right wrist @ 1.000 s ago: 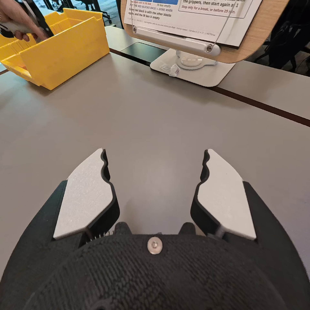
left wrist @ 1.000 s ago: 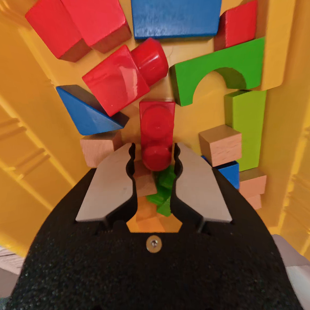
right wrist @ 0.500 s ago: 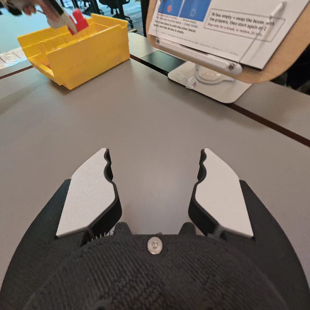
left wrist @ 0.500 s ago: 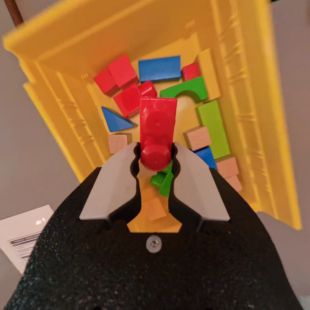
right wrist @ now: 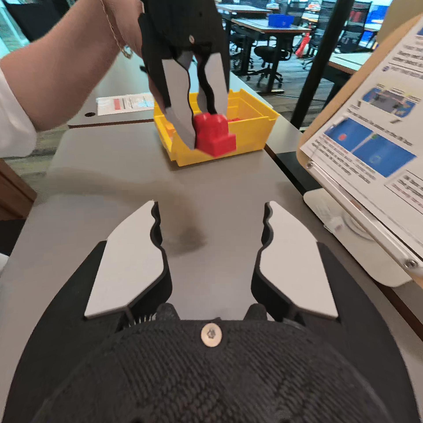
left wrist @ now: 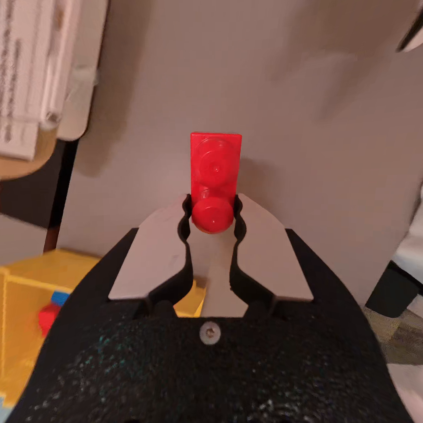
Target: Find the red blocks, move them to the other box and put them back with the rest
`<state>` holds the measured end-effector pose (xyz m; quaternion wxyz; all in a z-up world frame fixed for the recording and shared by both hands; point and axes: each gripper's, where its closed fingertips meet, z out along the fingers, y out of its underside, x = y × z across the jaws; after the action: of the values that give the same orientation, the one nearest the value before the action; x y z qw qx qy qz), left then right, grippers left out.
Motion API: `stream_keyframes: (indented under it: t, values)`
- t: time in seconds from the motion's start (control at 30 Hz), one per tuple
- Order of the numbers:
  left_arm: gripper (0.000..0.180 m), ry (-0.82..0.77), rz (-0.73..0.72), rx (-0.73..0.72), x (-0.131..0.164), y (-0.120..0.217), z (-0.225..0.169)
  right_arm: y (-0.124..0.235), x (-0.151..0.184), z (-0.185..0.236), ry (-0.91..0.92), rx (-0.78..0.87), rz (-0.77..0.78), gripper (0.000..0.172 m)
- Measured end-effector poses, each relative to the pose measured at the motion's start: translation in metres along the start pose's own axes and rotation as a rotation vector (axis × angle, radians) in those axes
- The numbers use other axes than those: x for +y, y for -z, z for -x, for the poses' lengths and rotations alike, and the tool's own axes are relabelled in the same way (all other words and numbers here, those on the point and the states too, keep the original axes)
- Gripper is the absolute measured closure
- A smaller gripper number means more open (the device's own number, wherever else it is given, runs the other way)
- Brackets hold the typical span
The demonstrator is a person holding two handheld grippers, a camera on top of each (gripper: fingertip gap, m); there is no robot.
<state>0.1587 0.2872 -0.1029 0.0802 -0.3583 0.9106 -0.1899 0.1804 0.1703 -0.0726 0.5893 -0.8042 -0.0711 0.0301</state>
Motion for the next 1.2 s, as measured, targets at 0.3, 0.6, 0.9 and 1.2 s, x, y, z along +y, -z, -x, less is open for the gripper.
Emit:
stream_keyframes:
  t: [0.3, 0.6, 0.9, 1.2]
  values:
    - [0.145, -0.234, -0.05, 0.198, -0.067, -0.023, -0.067, -0.001, -0.003, 0.018, 0.066, -0.12, -0.005, 0.105]
    - [0.145, -0.243, -0.075, 0.19, -0.082, -0.032, -0.077, 0.009, 0.001, 0.012, 0.021, -0.097, -0.005, 0.136]
    - [0.123, 0.055, -0.3, -0.083, -0.081, -0.047, -0.052, 0.189, 0.005, -0.122, -0.199, 0.754, -0.097, 0.136]
    - [0.132, 0.199, -0.412, -0.055, -0.061, -0.068, -0.063, 0.374, 0.137, -0.196, -0.419, 1.31, 0.253, 0.135]
